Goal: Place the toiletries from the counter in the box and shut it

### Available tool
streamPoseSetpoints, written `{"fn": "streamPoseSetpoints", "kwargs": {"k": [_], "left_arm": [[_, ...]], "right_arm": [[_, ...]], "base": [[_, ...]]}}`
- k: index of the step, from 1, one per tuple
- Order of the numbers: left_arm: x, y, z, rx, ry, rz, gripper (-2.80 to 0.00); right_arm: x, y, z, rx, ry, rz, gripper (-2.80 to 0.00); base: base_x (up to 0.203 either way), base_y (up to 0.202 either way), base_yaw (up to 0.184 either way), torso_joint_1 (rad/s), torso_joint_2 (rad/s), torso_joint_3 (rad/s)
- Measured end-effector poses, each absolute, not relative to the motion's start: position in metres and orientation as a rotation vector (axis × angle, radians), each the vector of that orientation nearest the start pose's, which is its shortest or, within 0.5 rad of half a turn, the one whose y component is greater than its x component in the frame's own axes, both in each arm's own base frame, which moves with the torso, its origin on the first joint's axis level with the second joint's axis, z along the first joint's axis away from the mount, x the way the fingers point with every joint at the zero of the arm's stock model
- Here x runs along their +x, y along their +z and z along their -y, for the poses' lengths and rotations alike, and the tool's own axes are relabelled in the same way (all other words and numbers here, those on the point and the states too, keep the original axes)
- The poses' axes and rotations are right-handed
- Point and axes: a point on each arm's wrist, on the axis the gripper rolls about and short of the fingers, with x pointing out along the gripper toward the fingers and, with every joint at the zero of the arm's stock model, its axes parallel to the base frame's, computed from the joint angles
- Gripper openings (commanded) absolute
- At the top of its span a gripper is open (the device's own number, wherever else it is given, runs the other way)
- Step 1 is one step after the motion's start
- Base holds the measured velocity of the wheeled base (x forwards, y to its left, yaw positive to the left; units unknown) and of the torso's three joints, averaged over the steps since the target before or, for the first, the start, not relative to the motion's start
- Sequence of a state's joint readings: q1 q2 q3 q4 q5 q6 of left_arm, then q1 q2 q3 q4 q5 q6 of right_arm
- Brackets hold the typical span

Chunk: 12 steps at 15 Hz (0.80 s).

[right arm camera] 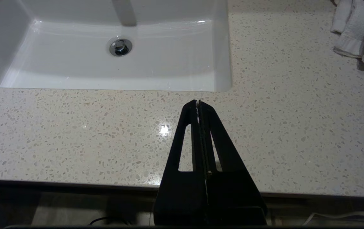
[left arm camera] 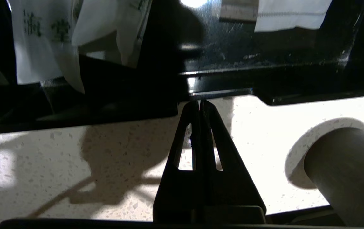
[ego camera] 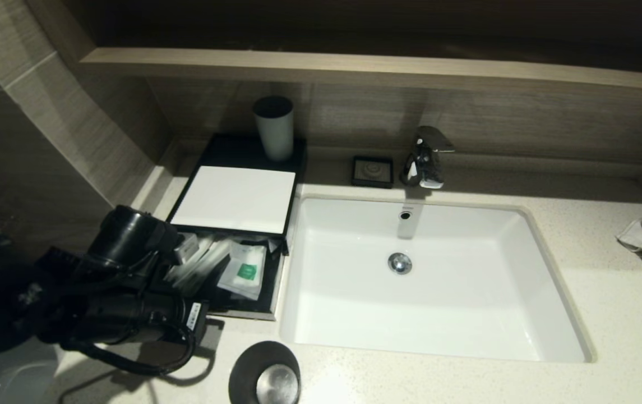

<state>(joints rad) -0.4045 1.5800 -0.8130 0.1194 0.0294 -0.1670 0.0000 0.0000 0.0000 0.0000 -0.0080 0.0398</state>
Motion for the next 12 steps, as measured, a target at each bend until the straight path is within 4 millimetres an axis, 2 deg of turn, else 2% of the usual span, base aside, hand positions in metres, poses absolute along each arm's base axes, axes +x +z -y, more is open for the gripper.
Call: {"fn": "streamPoseSetpoints", "kwargs": {"k": [12], "left_arm": [[0.250,0.156,0.106,0.022,-0.279,-0.850,-2.80]], "right_arm": [[-0.023,0.075,0.000,0.040,-0.008,0.000,-2.80]], "base": [[0.000,0.000,0.000,0.000,0.00,0.000]]}}
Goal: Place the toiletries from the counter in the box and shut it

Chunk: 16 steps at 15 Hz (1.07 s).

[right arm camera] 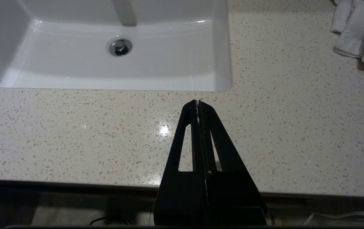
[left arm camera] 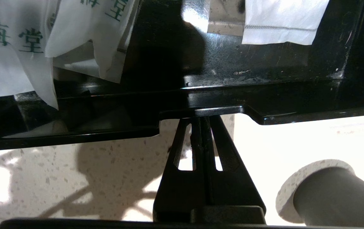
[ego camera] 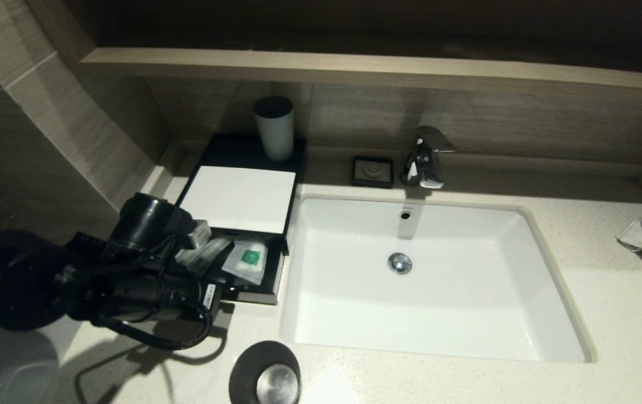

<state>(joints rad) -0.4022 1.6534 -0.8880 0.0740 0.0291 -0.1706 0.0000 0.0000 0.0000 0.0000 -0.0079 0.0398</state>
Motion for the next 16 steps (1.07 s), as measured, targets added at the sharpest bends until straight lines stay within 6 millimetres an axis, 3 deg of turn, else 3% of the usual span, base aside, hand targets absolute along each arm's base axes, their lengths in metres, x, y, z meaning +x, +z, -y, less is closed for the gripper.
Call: {"fn": "streamPoseSetpoints", "kwargs": {"k": [16], "left_arm": [[0.279,0.162,0.114,-0.006,-0.280,-0.768,-2.80]], "right_arm": [[-0.023,0.075,0.000,0.040,-0.008,0.000,-2.80]], "base": [[0.000,0.000,0.000,0.000,0.00,0.000]]}}
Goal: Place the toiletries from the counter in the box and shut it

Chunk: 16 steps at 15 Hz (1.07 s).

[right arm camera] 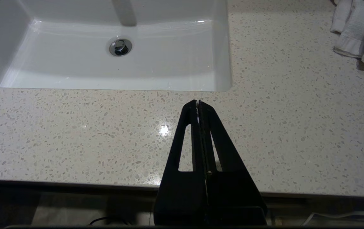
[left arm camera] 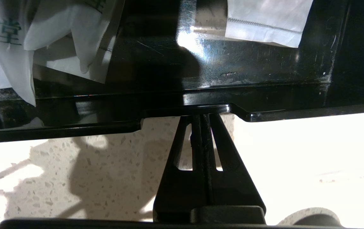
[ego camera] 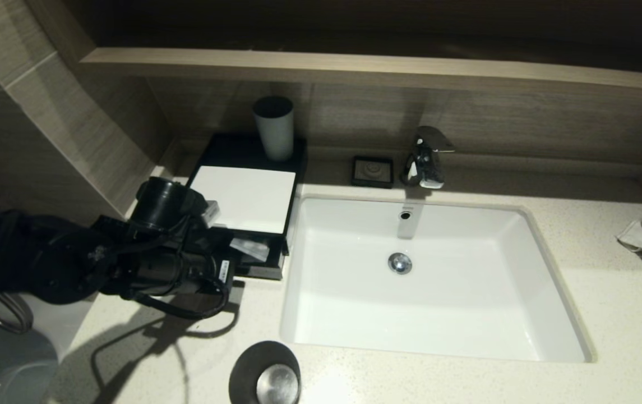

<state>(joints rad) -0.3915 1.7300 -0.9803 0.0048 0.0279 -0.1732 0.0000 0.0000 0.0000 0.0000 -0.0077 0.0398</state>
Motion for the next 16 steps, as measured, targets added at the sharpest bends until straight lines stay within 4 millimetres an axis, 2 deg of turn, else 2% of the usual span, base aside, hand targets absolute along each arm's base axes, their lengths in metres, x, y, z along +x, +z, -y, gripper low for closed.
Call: {"fn": "streamPoseSetpoints", "kwargs": {"k": [16], "left_arm": [[0.290,0.174,0.118,-0.091,-0.274,-0.658,-2.80]], "right_arm": [[-0.023,0.075,0.000,0.040,-0.008,0.000,-2.80]], "base": [[0.000,0.000,0.000,0.000,0.00,0.000]]}}
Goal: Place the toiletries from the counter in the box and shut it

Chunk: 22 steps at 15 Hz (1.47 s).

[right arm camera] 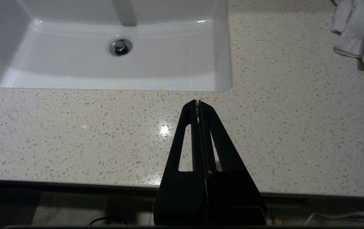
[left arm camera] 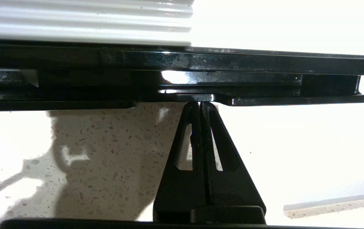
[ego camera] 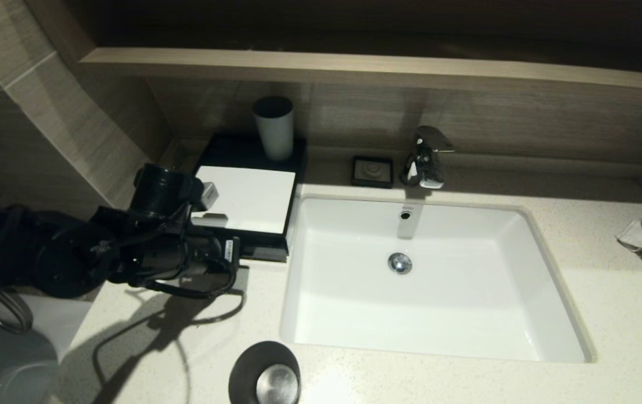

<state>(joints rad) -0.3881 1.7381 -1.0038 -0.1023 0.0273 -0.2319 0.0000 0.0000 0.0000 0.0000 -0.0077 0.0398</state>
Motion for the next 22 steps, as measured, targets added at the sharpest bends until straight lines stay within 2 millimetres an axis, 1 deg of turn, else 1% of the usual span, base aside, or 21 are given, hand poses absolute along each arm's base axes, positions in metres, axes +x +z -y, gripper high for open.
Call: {"fn": "streamPoseSetpoints", "kwargs": {"k": [22], "left_arm": [[0.2963,0.1793,0.1204,-0.175,-0.262,-0.571,-2.80]], "right_arm": [[-0.0228,0.0755,0.0002,0.040,-0.008,0.000,-2.80]], "base": [[0.000,0.000,0.000,0.000,0.00,0.000]]}}
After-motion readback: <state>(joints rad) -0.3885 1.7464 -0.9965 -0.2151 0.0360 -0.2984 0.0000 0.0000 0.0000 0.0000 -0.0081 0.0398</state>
